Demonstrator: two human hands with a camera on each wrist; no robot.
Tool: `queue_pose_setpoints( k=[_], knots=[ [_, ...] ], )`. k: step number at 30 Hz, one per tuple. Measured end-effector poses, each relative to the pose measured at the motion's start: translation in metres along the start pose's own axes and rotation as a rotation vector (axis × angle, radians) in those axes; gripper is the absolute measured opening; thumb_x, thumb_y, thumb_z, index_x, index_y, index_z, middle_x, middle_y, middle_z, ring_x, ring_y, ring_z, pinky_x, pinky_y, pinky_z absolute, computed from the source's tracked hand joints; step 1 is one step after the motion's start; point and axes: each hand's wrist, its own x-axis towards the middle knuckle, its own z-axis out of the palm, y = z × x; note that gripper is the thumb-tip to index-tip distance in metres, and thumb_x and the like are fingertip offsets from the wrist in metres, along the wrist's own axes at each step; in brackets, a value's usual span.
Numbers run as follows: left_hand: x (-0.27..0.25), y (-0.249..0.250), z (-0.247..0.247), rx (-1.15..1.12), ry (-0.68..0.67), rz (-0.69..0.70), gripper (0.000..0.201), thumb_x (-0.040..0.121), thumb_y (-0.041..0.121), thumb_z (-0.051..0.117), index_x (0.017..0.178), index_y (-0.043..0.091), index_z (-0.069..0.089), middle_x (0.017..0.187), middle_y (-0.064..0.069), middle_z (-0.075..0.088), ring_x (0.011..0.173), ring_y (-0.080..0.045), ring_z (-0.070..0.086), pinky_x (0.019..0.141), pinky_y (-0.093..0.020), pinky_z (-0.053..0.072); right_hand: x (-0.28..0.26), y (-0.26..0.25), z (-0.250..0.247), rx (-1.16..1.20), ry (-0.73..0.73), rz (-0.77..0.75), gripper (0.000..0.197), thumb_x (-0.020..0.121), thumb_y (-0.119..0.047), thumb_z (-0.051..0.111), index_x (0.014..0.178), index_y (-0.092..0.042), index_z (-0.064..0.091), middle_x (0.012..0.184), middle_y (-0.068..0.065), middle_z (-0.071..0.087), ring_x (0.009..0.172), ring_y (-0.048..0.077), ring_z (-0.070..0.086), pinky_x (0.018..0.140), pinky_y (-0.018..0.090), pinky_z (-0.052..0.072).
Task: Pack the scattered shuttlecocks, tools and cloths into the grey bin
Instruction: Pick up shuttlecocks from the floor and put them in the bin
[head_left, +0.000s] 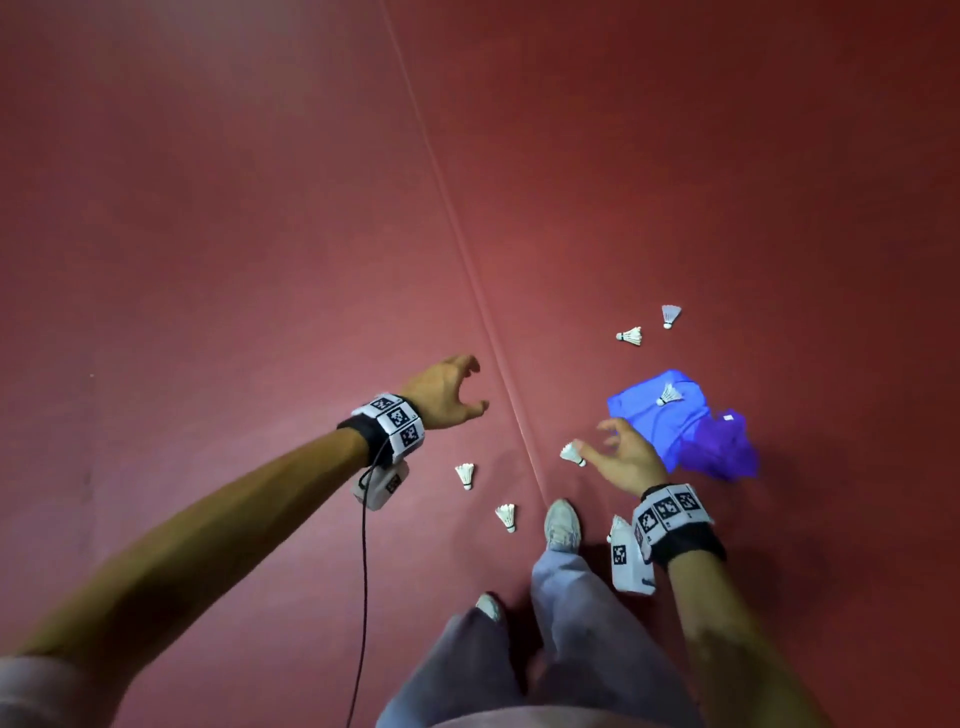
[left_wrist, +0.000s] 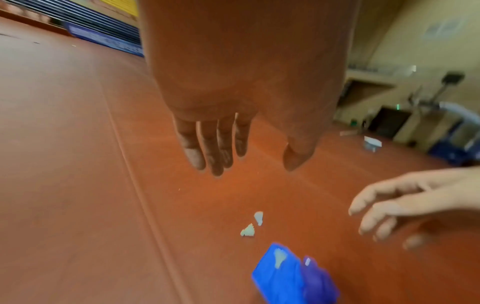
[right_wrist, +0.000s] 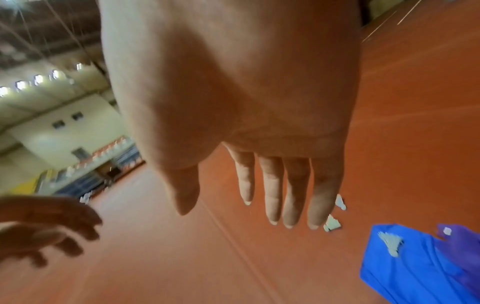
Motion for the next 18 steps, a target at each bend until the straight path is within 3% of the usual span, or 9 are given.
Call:
queue_pose_setpoints(
  k=[4,6,8,10,12,15,18],
  knots=[
    [0.051,-0.045,0.066,0.213,-0.150,-0.073,0.070,0.090,0.048,0.067,0.144,0.012,0.042,0.139,-0.011,0.055,0.121,-0.033,0.059,0.100,-0.043,0.048,0.057,0.030,0.039,-0.155,-0.125,0.049,0.054,0.087,-0.041,0.078,0.130,-0.016,0.056,0.112,-0.005,0.062,0.113,0.021,0.064,0.088,0.020,0.041],
    [0.066,-0.071,0.107,0.264,-0.227,-0.140,0.070,0.091,0.048,0.066,0.146,0.012,0.040,0.141,-0.011,0.053,0.124,-0.033,0.056,0.102,-0.042,0.045,0.084,0.060,0.063,-0.198,-0.168,0.100,0.058,0.086,-0.038,0.080,0.134,-0.015,0.054,0.118,0.000,0.067,0.112,0.022,0.065,0.085,0.020,0.041],
    [0.077,-0.100,0.152,0.267,-0.295,-0.205,0.070,0.091,0.049,0.065,0.146,0.012,0.040,0.142,-0.011,0.052,0.127,-0.033,0.055,0.103,-0.043,0.046,0.115,0.099,0.084,-0.203,-0.211,0.171,0.067,0.082,-0.040,0.083,0.135,-0.013,0.054,0.125,0.010,0.068,0.112,0.026,0.066,0.090,0.025,0.048],
    [0.083,-0.131,0.199,0.269,-0.362,-0.268,0.069,0.091,0.046,0.067,0.145,0.012,0.040,0.142,-0.010,0.051,0.127,-0.033,0.056,0.103,-0.043,0.047,0.158,0.156,0.107,-0.232,-0.235,0.238,0.083,0.072,-0.051,0.085,0.137,-0.012,0.053,0.130,0.013,0.067,0.115,0.030,0.066,0.096,0.036,0.053],
    [0.088,-0.161,0.247,0.276,-0.421,-0.308,0.070,0.091,0.046,0.068,0.145,0.012,0.040,0.142,-0.010,0.051,0.127,-0.033,0.056,0.103,-0.043,0.047,0.184,0.179,0.119,-0.252,-0.226,0.279,0.096,0.061,-0.060,0.082,0.138,-0.011,0.053,0.132,0.014,0.064,0.117,0.033,0.065,0.097,0.042,0.053],
    [0.100,-0.197,0.310,0.288,-0.477,-0.316,0.068,0.090,0.046,0.069,0.144,0.013,0.043,0.140,-0.008,0.051,0.125,-0.032,0.057,0.101,-0.043,0.048,0.220,0.206,0.136,-0.363,-0.297,0.300,0.075,0.086,-0.037,0.078,0.148,-0.007,0.047,0.147,0.019,0.052,0.134,0.034,0.052,0.109,0.038,0.041],
    [0.119,-0.229,0.367,0.276,-0.502,-0.306,0.063,0.089,0.045,0.068,0.140,0.014,0.047,0.139,-0.007,0.052,0.124,-0.031,0.057,0.101,-0.043,0.049,0.260,0.255,0.165,-0.433,-0.346,0.270,0.066,0.092,-0.031,0.075,0.148,-0.009,0.048,0.148,0.013,0.053,0.136,0.029,0.052,0.108,0.029,0.038]
  ],
)
